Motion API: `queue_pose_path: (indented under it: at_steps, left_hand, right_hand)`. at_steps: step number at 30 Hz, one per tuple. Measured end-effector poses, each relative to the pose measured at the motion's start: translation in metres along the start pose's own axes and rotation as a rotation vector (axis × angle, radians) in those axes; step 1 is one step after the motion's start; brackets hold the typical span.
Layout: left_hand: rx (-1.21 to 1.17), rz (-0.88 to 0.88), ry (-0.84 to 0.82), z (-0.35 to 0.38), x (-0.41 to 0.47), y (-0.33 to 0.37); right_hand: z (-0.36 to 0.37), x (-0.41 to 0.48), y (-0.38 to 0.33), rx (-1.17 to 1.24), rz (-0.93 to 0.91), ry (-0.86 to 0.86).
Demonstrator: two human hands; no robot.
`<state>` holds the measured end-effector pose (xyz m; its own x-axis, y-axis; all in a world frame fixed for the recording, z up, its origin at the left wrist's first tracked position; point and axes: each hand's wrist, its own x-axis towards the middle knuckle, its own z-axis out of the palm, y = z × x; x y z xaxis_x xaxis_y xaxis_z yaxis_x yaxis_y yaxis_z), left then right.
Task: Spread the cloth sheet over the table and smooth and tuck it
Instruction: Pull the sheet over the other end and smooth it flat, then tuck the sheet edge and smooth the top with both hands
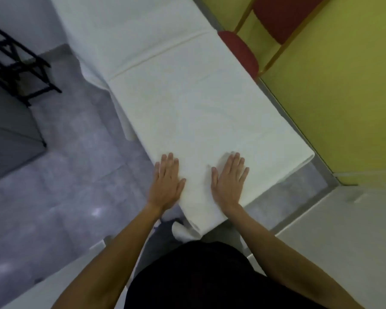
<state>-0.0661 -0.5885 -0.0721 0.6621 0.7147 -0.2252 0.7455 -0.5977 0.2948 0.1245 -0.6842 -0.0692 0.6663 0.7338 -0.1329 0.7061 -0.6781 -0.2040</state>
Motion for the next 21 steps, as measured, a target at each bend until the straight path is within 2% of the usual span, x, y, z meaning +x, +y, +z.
queue_pose_path:
  at_steps: [3, 7, 9, 16, 21]
  left_hand:
    - [0.072, 0.295, -0.045, -0.011, 0.027, 0.009]
    - [0.205, 0.541, -0.156, -0.005, 0.041, 0.01]
    - [0.225, 0.608, -0.184, -0.003, 0.048, 0.003]
    - [0.338, 0.858, -0.216, -0.019, 0.088, -0.039]
    - [0.285, 0.878, -0.231, -0.022, 0.093, -0.042]
  right_hand:
    - [0.02, -0.044, -0.047, 0.081, 0.118, -0.024]
    - [0.039, -0.075, -0.076, 0.144, 0.304, 0.013]
    - [0.04, -0.081, -0.078, 0.134, 0.363, 0.026]
    - [0.046, -0.081, -0.075, 0.088, 0.396, 0.075]
    - [0.047, -0.079, -0.075, 0.09, 0.399, 0.074]
